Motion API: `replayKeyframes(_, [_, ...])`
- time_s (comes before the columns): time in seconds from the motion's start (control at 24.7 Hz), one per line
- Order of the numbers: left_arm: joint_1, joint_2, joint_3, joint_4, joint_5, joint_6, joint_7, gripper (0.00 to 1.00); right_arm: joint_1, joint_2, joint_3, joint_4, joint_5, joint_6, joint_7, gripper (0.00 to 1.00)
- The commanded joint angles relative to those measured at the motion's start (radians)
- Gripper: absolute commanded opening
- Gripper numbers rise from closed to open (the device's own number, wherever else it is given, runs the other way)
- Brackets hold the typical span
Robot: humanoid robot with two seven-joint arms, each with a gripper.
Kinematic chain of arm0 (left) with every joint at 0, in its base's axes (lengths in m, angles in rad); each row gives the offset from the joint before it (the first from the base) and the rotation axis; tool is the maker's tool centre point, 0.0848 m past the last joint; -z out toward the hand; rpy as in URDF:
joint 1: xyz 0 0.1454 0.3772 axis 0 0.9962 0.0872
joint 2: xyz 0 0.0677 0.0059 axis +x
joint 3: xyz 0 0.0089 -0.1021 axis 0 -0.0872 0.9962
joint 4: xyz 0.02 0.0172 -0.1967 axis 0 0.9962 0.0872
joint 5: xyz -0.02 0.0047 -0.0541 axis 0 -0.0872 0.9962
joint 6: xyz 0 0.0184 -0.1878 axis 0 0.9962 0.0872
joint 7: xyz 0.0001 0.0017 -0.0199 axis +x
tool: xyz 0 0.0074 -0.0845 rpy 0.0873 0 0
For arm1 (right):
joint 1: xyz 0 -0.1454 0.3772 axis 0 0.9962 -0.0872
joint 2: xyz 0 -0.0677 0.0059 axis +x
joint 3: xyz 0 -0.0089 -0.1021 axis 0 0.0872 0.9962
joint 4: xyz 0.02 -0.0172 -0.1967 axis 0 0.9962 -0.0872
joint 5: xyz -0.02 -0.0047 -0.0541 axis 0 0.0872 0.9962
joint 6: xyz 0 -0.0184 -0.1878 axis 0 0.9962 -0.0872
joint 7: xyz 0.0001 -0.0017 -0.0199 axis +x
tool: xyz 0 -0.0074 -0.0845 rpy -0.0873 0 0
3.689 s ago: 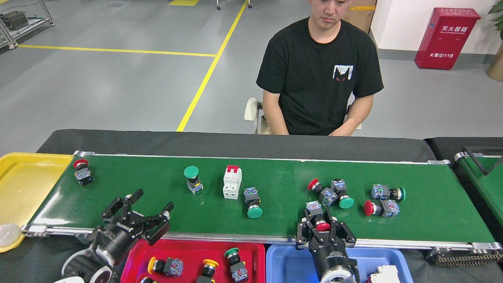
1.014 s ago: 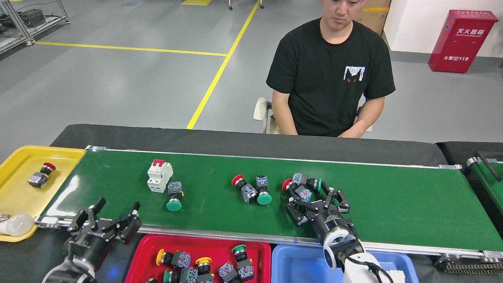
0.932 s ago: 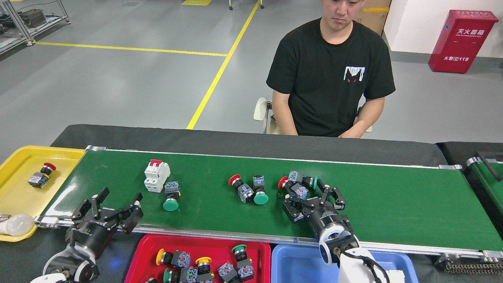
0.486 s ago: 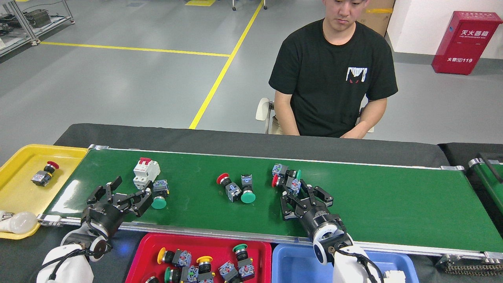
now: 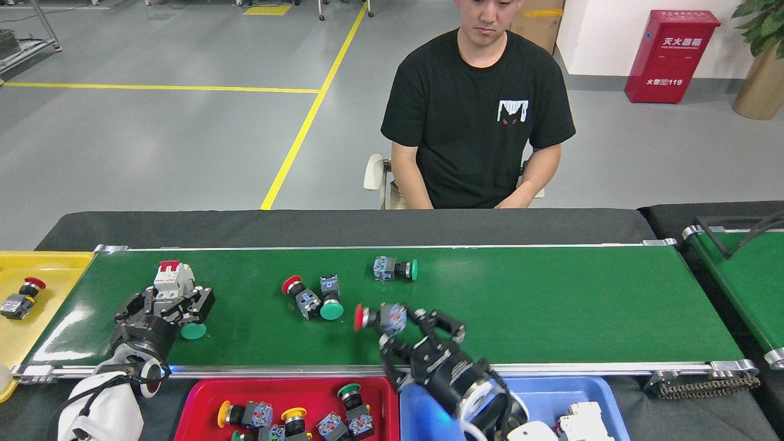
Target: Pick switch part from conveyor to tray
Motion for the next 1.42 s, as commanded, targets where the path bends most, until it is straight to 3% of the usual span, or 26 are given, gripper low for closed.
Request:
replayKeyframes(0.0, [-0.006, 0.003, 0.002, -0.02, 0.003, -0.037, 0.02, 0.06, -0.008, 0.008, 0.031, -0.023, -0.001, -0.025, -0.014, 1.0])
replayKeyframes(0.08, [0.007, -0.008, 0.003, -0.099, 0.004, -0.084, 0.02, 0.04, -0.008, 0.008, 0.032, -0.027, -0.001, -0.025, -0.012, 1.0])
replayKeyframes(0.28, [0.164, -0.029, -0.004, -0.481, 0.038, -0.126, 0.001, 0.04, -0.002, -0.006, -0.005, -0.113, -0.005, -0.011, -0.012, 1.0])
replayKeyframes(0.41, [0.305, -0.061, -0.012, -0.708, 0.044, -0.152, -0.072, 0.05, 0.044, -0.015, -0.167, -0.176, -0.007, 0.056, -0.01, 1.0])
replayKeyframes(0.57, [0.474, -0.155, -0.106, -0.95, 0.032, -0.235, -0.138, 0.06, 0.129, -0.024, -0.359, -0.262, -0.005, 0.283, -0.015, 1.0])
replayKeyframes(0.65, [0.534, -0.17, -0.193, -1.01, 0.021, -0.238, -0.172, 0.06, 0.173, -0.055, -0.453, -0.285, -0.004, 0.382, -0.024, 1.0])
replayKeyframes(0.77, [0.56, -0.222, -0.32, -1.008, -0.063, -0.219, -0.193, 0.1, 0.256, -0.106, -0.592, -0.291, -0.005, 0.415, -0.076, 1.0])
replayKeyframes(0.97, [0.616, -0.373, -0.466, -1.007, -0.232, -0.204, -0.25, 0.25, 0.342, -0.118, -0.716, -0.285, -0.018, 0.406, -0.107, 1.0])
replayKeyframes(1.01, [0.615, -0.391, -0.485, -1.005, -0.244, -0.19, -0.282, 0.36, 0.347, -0.129, -0.723, -0.282, -0.039, 0.398, -0.107, 1.0])
replayKeyframes(1.09, [0.612, -0.396, -0.532, -1.005, -0.25, -0.106, -0.31, 0.83, 0.347, -0.172, -0.724, -0.274, -0.105, 0.38, -0.104, 1.0])
replayKeyframes(1.14, [0.609, -0.396, -0.56, -1.004, -0.249, -0.051, -0.31, 1.0, 0.347, -0.192, -0.724, -0.273, -0.131, 0.377, -0.102, 1.0])
replayKeyframes(1.22, [0.607, -0.391, -0.592, -0.991, -0.238, 0.026, -0.308, 1.0, 0.347, -0.219, -0.723, -0.271, -0.16, 0.356, -0.101, 1.0])
replayKeyframes(1.38, [0.612, -0.384, -0.523, -1.001, -0.201, 0.035, -0.304, 1.0, 0.353, -0.222, -0.724, -0.265, -0.163, 0.317, -0.099, 1.0])
